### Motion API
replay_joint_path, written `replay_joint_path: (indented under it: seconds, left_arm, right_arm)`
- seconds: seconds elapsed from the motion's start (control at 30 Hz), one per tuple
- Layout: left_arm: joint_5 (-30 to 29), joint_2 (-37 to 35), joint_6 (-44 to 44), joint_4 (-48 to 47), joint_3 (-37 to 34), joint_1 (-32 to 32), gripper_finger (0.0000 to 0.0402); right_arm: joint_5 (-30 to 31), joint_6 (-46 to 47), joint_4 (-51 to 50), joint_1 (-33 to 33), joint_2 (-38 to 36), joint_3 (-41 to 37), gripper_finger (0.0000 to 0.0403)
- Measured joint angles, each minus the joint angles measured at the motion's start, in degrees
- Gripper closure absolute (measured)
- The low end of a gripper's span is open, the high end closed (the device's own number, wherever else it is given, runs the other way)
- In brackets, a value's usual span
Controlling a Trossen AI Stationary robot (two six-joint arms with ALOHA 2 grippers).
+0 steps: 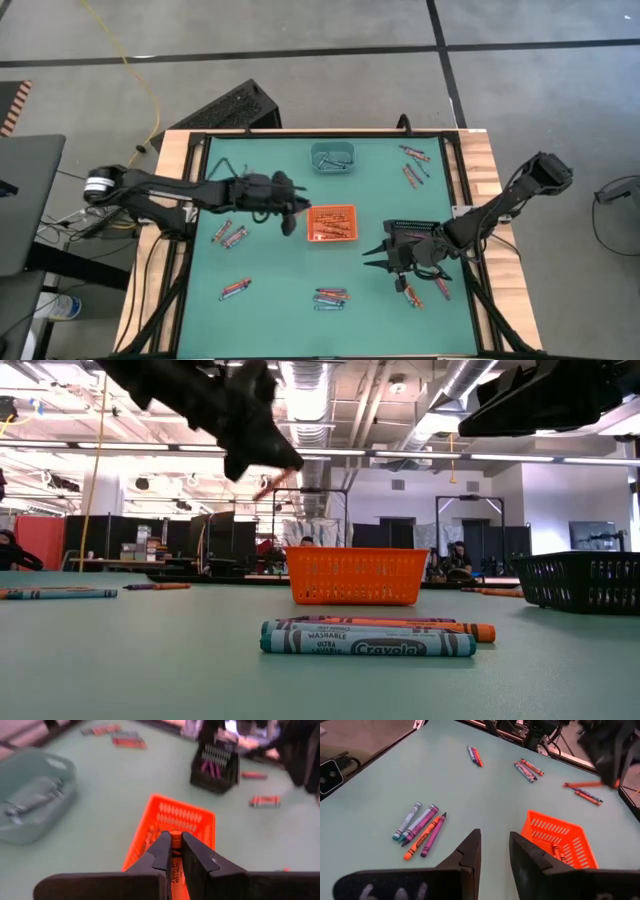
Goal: Sort crayons
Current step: Put the orange crayon into the orange bin
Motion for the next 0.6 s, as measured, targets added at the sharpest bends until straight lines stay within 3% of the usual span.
replay_joint_path:
  seconds: [0.3, 0.6]
  left_arm:
    - [6.3, 18.7, 6.0, -1.5, 13.0, -0.1, 0.0386]
    - [7.7, 28.1, 11.4, -16.6, 27.3, -0.1, 0.0381]
  right_arm:
    - [0.0, 0.1, -0.1, 0.0, 0.0, 0.0, 0.0303]
    - [0.0, 0.0, -1.2, 0.0, 0.0, 0.0, 0.0303]
